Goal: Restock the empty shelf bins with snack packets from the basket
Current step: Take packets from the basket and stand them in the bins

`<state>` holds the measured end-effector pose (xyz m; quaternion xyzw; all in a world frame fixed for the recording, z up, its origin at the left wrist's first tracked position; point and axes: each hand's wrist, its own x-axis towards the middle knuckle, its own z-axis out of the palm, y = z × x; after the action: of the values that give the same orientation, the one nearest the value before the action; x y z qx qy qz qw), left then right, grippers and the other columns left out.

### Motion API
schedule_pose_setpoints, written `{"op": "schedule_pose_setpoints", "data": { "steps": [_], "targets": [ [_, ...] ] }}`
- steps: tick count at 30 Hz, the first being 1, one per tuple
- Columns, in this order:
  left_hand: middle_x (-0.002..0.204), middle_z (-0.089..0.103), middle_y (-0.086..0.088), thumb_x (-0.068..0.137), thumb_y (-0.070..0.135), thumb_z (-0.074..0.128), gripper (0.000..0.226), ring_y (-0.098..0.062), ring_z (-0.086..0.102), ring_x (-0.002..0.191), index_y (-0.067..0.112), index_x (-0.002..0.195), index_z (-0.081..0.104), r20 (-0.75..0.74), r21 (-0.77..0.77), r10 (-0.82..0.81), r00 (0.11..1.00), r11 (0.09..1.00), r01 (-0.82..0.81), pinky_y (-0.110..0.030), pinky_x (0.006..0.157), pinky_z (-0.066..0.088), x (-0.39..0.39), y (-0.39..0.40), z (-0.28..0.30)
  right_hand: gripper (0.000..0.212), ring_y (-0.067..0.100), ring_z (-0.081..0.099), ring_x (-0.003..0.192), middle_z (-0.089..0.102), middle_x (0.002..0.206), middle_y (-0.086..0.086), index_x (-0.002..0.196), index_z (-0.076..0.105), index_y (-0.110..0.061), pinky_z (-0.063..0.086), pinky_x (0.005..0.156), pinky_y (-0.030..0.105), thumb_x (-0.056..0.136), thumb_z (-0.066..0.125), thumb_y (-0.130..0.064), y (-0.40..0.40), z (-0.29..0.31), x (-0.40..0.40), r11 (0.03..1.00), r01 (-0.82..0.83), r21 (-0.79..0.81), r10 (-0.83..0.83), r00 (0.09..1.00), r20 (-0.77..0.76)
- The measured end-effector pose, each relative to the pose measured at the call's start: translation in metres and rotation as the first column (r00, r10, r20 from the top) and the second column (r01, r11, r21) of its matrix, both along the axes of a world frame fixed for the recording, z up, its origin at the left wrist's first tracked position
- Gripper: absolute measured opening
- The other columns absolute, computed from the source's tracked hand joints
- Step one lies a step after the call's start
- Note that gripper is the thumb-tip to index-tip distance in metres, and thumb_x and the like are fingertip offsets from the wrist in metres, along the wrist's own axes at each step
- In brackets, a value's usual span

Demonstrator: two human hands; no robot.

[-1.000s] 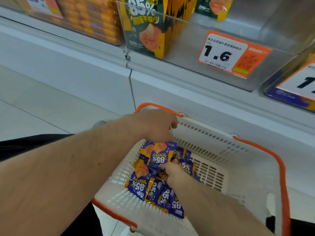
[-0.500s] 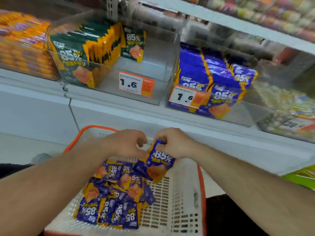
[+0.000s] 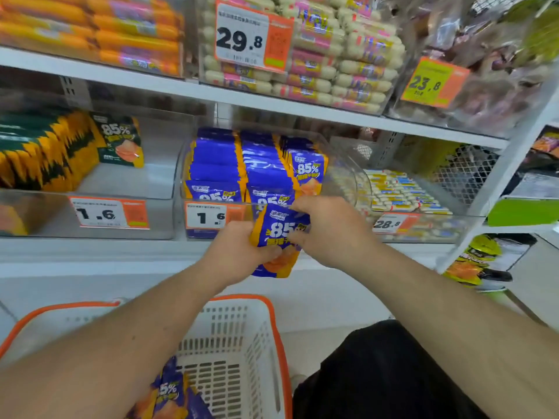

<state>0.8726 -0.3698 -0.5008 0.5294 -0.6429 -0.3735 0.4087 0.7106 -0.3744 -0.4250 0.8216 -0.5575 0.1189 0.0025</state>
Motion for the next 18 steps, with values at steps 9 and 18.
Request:
{"op": "schedule_pose_setpoints", "data": {
  "steps": [9,18],
  "targets": [
    [0.140,0.048,0.005,0.083,0.043,0.066,0.063,-0.020,0.042,0.130,0.024,0.139,0.044,0.583,-0.493,0.383,0.716,0.868,-0.063,-0.041,0.105,0.029,-0.036,-0.048,0.037,0.020,0.034,0.063,0.090,0.067,0.096,0.007,0.099,0.068,-0.015,0.050,0.070,0.039,0.081,0.070,-0.022,-0.033,0.032,-0.055,0.839,0.124,-0.529,-0.058,0.988,0.140],
    [0.164,0.004,0.006,0.092,0.068,0.035,0.080,-0.021,0.002,0.150,0.029,0.155,0.003,0.848,-0.324,0.315,0.426,0.945,-0.052,-0.049,0.119,0.003,-0.021,-0.069,0.022,0.018,0.036,0.060,0.096,0.062,0.101,0.011,0.103,0.060,-0.011,0.028,0.068,0.035,0.088,0.064,-0.020,-0.110,0.018,-0.058,0.868,0.114,-0.483,-0.207,0.968,-0.143]
  ]
}}
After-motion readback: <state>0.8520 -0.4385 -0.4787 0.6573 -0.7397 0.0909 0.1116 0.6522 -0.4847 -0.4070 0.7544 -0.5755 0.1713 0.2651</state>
